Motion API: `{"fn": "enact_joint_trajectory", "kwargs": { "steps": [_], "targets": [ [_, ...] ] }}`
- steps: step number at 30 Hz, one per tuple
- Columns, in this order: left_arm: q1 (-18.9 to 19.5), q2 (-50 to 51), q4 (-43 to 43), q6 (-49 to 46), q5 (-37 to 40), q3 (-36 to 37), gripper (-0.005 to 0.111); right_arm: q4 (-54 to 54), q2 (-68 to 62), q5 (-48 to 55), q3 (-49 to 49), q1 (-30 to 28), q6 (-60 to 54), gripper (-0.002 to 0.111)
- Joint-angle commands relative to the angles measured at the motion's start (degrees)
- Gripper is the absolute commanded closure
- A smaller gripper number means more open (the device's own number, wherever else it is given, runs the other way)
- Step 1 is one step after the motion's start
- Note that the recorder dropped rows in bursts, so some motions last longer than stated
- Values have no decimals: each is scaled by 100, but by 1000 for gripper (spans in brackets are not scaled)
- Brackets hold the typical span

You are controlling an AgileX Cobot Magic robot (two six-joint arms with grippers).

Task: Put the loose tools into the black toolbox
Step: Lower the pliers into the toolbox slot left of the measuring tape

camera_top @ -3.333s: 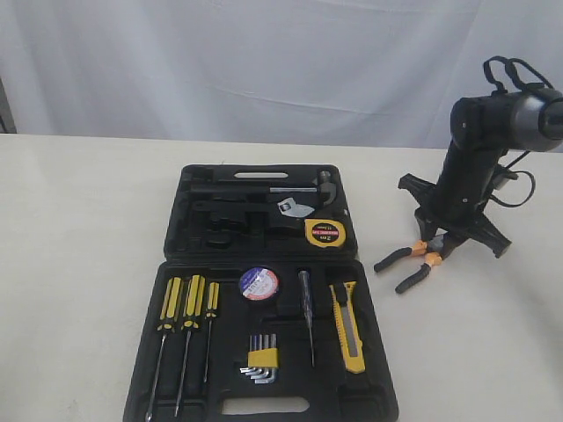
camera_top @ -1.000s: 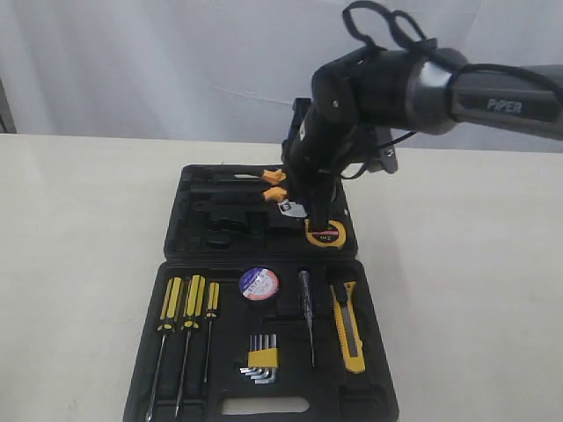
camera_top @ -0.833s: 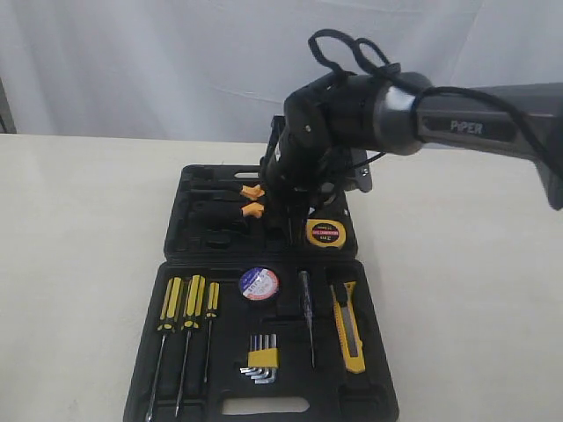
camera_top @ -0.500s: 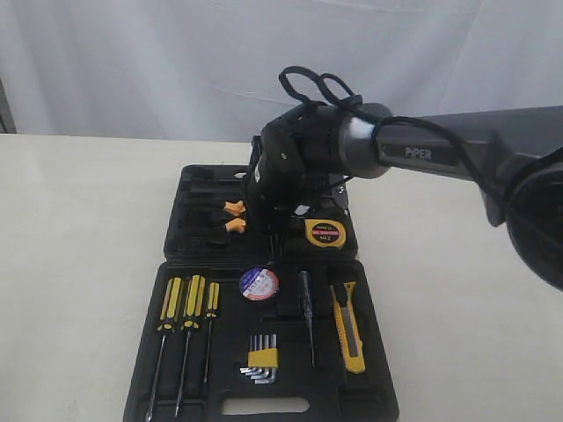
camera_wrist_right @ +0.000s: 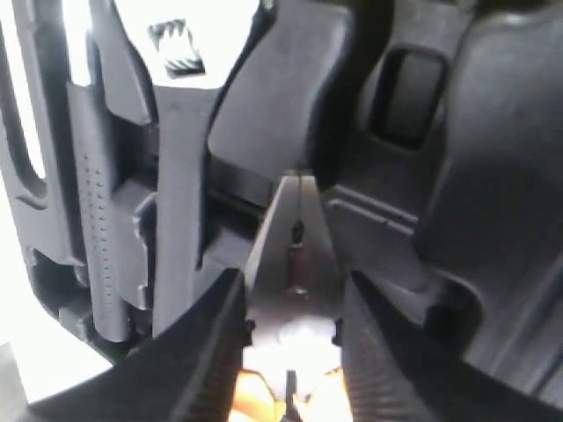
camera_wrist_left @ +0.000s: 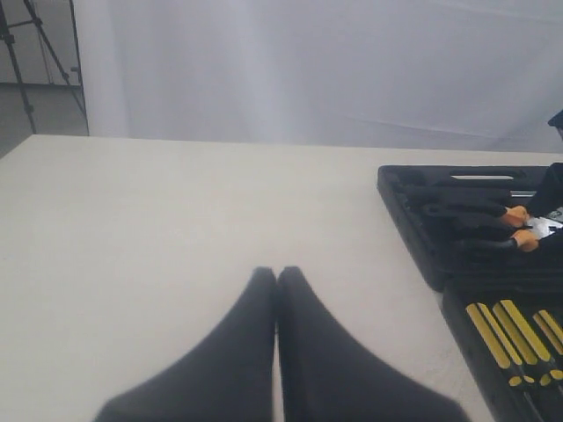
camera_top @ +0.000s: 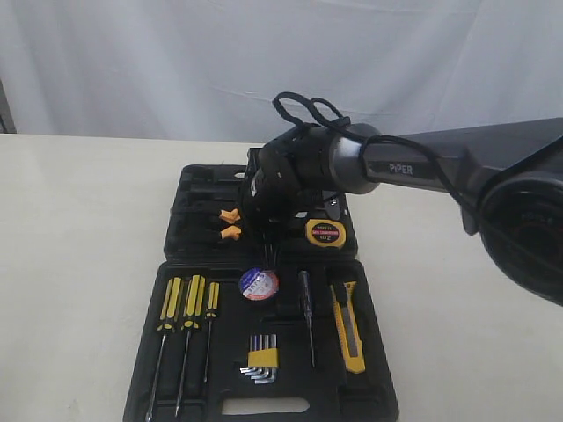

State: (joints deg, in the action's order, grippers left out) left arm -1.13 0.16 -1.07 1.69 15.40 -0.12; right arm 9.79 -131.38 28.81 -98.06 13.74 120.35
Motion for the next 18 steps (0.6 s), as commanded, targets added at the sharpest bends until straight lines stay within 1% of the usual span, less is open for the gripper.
{"fn": "enact_joint_trajectory", "kwargs": {
  "steps": [1,6,10,14,16,18],
  "targets": [
    [-12,-16,-14,4,2,12,107,-54,35,-81,-48,-8,26,109],
    [-12,-16,-14,4,2,12,107,-196,35,76,-48,-8,15,109],
    [-12,-16,-14,4,2,12,107,-394,35,478,-48,-8,15,109],
    [-12,-16,-14,4,2,12,107,-394,35,428,-48,-8,15,109],
    [-12,-16,-14,4,2,12,107,-394,35,428,-48,-8,15,103],
    [-12,-16,-14,4,2,12,107,-394,35,428,-48,-8,15,89]
  ]
}}
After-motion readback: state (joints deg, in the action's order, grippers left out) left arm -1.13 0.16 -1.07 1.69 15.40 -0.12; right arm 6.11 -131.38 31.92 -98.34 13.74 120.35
